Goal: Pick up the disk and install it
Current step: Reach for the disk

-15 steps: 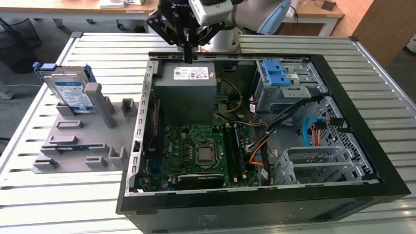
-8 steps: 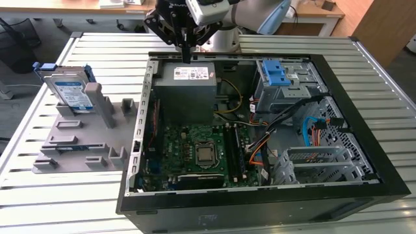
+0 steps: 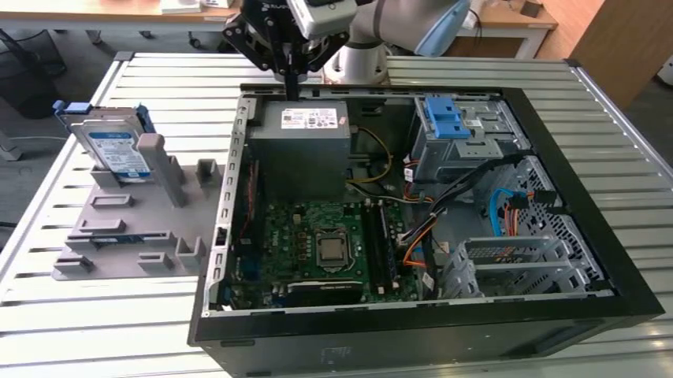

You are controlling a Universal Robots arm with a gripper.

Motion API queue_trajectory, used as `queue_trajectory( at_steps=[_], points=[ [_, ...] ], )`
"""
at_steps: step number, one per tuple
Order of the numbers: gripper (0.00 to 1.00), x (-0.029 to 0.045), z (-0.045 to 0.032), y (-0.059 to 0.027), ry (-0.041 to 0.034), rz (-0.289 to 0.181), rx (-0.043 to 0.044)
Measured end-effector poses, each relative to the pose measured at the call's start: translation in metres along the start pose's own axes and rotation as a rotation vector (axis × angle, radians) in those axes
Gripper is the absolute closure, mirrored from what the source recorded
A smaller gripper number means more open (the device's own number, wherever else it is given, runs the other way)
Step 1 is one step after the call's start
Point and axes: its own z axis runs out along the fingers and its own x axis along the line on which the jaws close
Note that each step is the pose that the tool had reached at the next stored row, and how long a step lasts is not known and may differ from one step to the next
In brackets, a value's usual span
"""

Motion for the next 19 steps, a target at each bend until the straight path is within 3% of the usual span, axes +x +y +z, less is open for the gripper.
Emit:
queue_trajectory(
  at_steps=[19],
  points=[
    [0.89, 0.0188, -0.0003, -0.0005, 0.0000, 0.000, 0.0000]
  ],
)
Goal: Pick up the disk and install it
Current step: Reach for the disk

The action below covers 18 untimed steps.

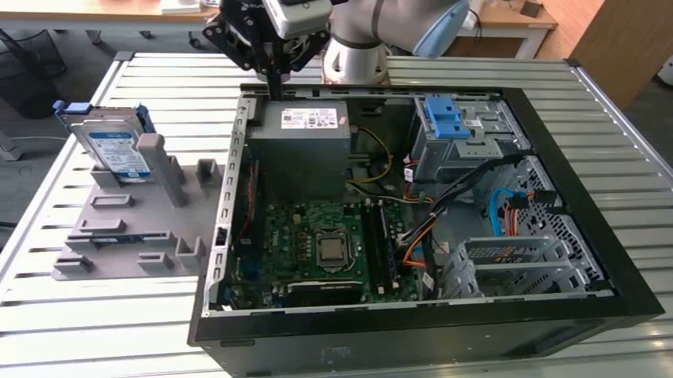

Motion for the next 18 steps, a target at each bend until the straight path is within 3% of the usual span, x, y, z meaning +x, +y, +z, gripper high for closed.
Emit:
queue_trajectory(
  at_steps=[18],
  points=[
    [0.89, 0.0212, 0.0000, 0.0029, 0.0000, 0.000, 0.0000]
  ],
)
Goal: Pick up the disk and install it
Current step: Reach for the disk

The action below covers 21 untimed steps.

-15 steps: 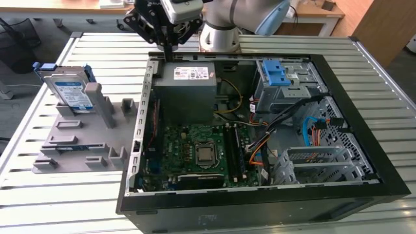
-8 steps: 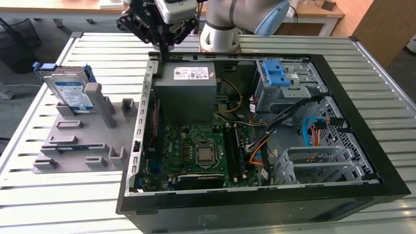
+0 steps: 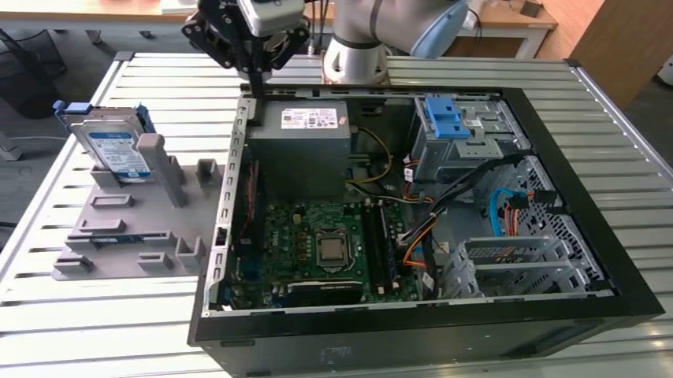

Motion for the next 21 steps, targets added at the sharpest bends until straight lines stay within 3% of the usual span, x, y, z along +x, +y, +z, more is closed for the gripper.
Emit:
queue_trajectory(
  at_steps=[7, 11, 12, 21],
  points=[
    [0.89, 0.0131, 0.0007, 0.0066, -0.0001, 0.000, 0.0022],
    [0.89, 0.0161, 0.0012, 0.0093, -0.0019, -0.001, 0.0244],
    [0.89, 0.0170, 0.0013, 0.0101, -0.0020, -0.001, 0.0263],
    [0.89, 0.0351, 0.0020, 0.0140, 0.0031, 0.001, 0.0268]
  ],
)
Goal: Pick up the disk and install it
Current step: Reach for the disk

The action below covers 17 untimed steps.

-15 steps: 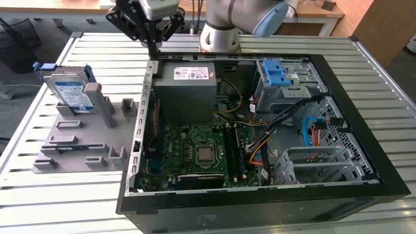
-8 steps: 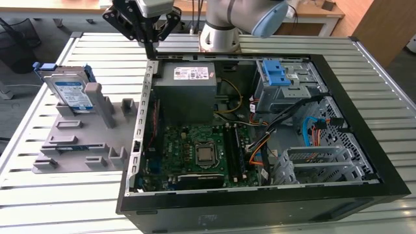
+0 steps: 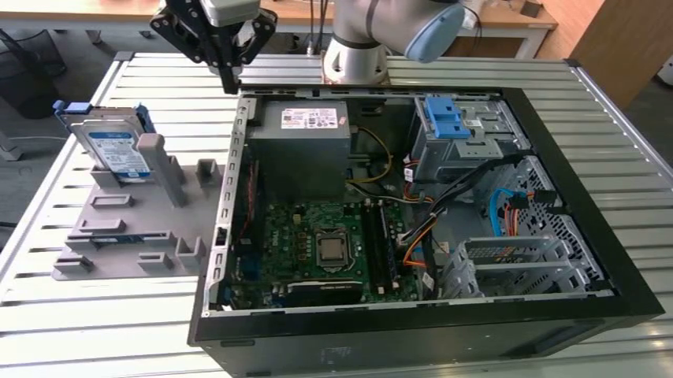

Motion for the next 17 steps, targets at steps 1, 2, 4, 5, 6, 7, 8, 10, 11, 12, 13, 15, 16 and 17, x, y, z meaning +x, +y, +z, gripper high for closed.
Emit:
queue_trajectory(
  at_steps=[1, 2, 4, 5, 6, 7, 8, 10, 11, 12, 13, 15, 16, 17],
  points=[
    [0.89, 0.0021, 0.0000, 0.0000, 0.0006, 0.000, 0.0001],
    [0.89, 0.0041, 0.0001, -0.0001, 0.0012, 0.000, 0.0001],
    [0.89, 0.0084, 0.0002, -0.0002, 0.0024, 0.000, 0.0002],
    [0.89, 0.0104, 0.0002, -0.0003, 0.0029, 0.000, 0.0003],
    [0.89, 0.0123, 0.0003, -0.0003, 0.0034, 0.000, 0.0003],
    [0.89, 0.0143, 0.0003, -0.0004, 0.0040, 0.000, 0.0003],
    [0.89, 0.0164, 0.0004, -0.0005, 0.0045, 0.000, 0.0005],
    [0.89, 0.0204, 0.0005, -0.0007, 0.0054, 0.000, 0.0004],
    [0.89, 0.0227, 0.0005, -0.0008, 0.0059, 0.000, 0.0005],
    [0.89, 0.0249, 0.0006, -0.0009, 0.0063, 0.000, 0.0005],
    [0.89, 0.0270, 0.0007, -0.0010, 0.0067, 0.000, 0.0005],
    [0.89, 0.0311, 0.0008, -0.0011, 0.0075, 0.000, 0.0006],
    [0.89, 0.0332, 0.0009, -0.0012, 0.0079, 0.000, 0.0006],
    [0.89, 0.0353, 0.0010, -0.0012, 0.0084, 0.000, 0.0006]
  ],
)
